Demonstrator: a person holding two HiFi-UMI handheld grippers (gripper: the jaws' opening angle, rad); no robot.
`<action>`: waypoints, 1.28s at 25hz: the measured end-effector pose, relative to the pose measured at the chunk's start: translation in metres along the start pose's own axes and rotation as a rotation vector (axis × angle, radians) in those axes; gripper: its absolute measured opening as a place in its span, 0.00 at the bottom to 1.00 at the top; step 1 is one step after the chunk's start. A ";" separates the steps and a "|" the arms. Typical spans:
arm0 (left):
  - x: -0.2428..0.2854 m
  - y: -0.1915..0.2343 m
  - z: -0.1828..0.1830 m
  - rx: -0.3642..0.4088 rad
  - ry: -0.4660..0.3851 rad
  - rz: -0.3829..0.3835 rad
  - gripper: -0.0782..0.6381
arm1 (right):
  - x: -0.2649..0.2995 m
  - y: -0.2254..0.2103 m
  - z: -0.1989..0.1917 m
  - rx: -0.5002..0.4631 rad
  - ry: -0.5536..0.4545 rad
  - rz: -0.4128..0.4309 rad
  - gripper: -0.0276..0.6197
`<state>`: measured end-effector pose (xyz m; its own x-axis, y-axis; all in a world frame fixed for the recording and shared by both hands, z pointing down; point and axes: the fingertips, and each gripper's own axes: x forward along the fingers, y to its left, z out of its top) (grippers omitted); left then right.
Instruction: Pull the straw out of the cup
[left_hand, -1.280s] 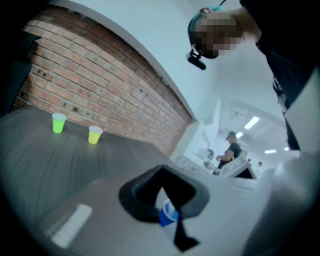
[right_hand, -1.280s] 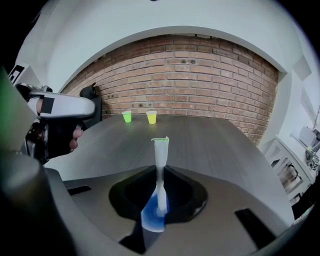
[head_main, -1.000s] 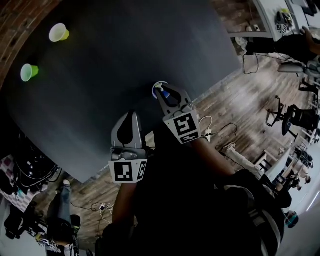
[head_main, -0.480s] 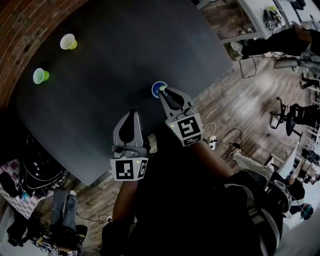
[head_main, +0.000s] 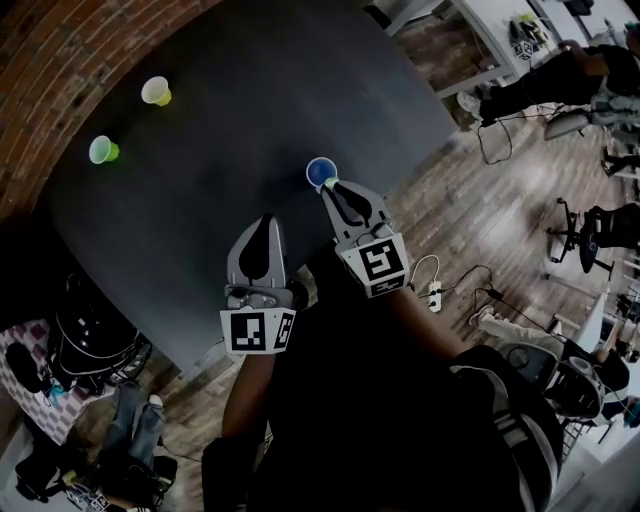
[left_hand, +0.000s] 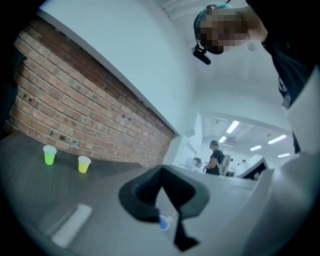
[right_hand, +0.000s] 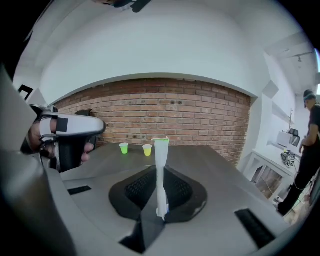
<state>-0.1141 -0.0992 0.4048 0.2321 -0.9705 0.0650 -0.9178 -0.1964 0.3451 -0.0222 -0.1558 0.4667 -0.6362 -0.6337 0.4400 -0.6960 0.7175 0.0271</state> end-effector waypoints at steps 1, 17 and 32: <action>-0.004 0.000 0.002 0.005 -0.008 -0.007 0.12 | -0.004 0.004 0.001 -0.003 -0.009 -0.007 0.11; -0.079 -0.040 0.024 0.037 -0.073 -0.118 0.12 | -0.102 0.063 0.016 0.049 -0.123 -0.104 0.11; -0.105 -0.086 0.015 0.027 -0.048 -0.160 0.12 | -0.178 0.058 0.027 0.094 -0.204 -0.153 0.11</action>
<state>-0.0643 0.0175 0.3546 0.3606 -0.9321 -0.0336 -0.8790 -0.3517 0.3221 0.0415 -0.0090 0.3662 -0.5687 -0.7847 0.2466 -0.8110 0.5850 -0.0087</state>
